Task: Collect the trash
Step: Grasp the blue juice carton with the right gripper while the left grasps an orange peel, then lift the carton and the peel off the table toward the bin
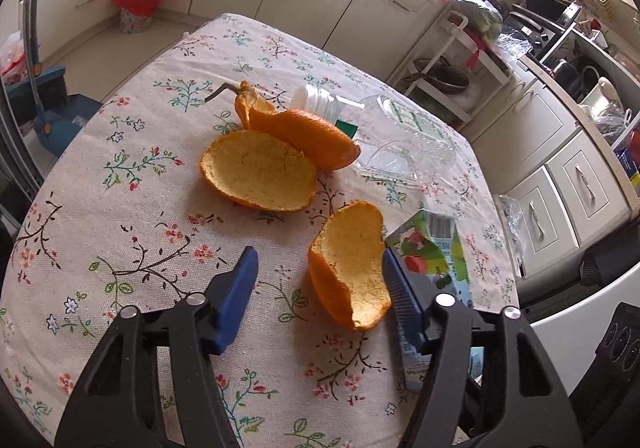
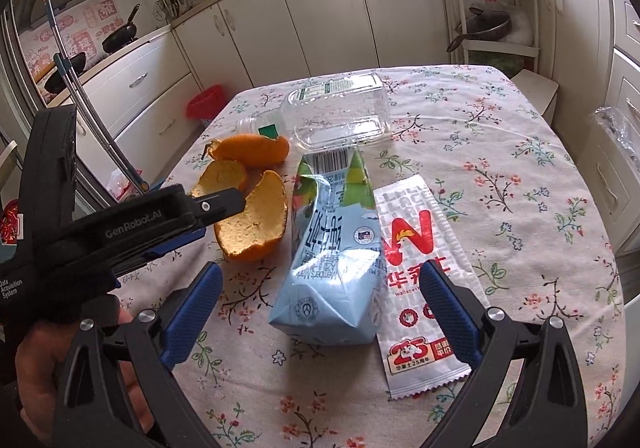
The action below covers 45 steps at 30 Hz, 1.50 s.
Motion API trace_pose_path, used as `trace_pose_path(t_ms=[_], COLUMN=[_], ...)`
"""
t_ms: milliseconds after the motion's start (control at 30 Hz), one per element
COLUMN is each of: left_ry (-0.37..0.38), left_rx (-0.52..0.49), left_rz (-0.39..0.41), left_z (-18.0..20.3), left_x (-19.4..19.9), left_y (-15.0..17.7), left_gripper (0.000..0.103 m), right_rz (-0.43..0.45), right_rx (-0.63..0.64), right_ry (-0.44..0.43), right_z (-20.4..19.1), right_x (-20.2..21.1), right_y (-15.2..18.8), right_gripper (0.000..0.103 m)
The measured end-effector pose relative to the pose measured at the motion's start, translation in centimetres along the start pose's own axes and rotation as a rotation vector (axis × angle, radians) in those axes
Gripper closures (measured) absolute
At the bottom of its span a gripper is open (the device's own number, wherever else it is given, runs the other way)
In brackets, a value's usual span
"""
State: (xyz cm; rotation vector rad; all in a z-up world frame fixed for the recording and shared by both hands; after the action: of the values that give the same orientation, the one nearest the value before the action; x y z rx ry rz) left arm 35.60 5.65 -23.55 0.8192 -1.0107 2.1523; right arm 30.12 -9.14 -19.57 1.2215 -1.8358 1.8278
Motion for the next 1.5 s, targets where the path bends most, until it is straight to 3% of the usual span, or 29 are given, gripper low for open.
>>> trace_pose_path(t_ms=[100, 133, 200, 300, 667, 867, 933, 1000, 1133, 1167, 1200, 1500], left_ry=[-0.002, 0.0, 0.014, 0.021, 0.039, 0.013, -0.004, -0.015, -0.03, -0.02, -0.011, 0.03], left_rx=[-0.002, -0.006, -0.012, -0.024, -0.009, -0.014, -0.014, -0.017, -0.041, -0.04, -0.039, -0.037], left_rz=[-0.018, -0.024, -0.033, -0.03, 0.016, -0.018, -0.031, -0.033, -0.033, -0.038, -0.04, 0.014], left_z=[-0.4, -0.5, -0.5, -0.4, -1.3, -2.0, -2.1, -2.1, -1.8, -1.7, -1.6, -1.1], left_x=[-0.6, -0.8, -0.9, -0.7, 2.6, 2.3, 1.9, 1.6, 1.2, 1.2, 1.3, 4.1], left_y=[0.1, 0.2, 0.3, 0.4, 0.6, 1.3, 1.5, 1.7, 2.0, 2.0, 2.0, 1.5], left_gripper=[0.064, 0.068, 0.084, 0.091, 0.094, 0.094, 0.091, 0.082, 0.079, 0.082, 0.092, 0.096], right_rz=[-0.023, -0.029, -0.034, -0.025, 0.048, 0.067, 0.066, 0.066, 0.072, 0.074, 0.078, 0.109], right_rx=[-0.001, -0.006, -0.013, -0.026, -0.079, -0.117, -0.13, -0.141, -0.153, -0.155, -0.157, -0.182], right_ry=[-0.003, -0.003, 0.001, -0.011, -0.039, -0.037, -0.035, -0.032, -0.03, -0.031, -0.032, -0.032], right_z=[-0.2, -0.2, -0.1, 0.2, 0.8, 2.1, 2.6, 2.9, 3.3, 3.4, 3.5, 4.3], right_x=[-0.7, -1.0, -1.2, -1.1, 2.1, 3.8, 4.0, 4.1, 4.4, 4.6, 4.7, 6.5], right_y=[0.2, 0.3, 0.5, 0.7, 0.7, 1.3, 1.5, 1.7, 1.9, 1.9, 1.9, 2.5], right_gripper=[0.029, 0.031, 0.044, 0.045, 0.045, 0.045, 0.045, 0.045, 0.045, 0.045, 0.045, 0.045])
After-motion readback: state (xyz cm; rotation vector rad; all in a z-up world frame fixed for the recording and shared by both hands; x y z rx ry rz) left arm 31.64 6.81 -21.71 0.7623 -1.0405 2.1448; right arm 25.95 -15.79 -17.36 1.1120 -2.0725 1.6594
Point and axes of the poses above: each gripper's, at about its wrist camera, not at the fingertips, and x roughly against the way its jaws point, z to its right, y to its underside, the point moved 5 cm from there along -x, roughly the way its jaws point, and after that the axes turned 10 degrees about x, right-handed, at the moved point
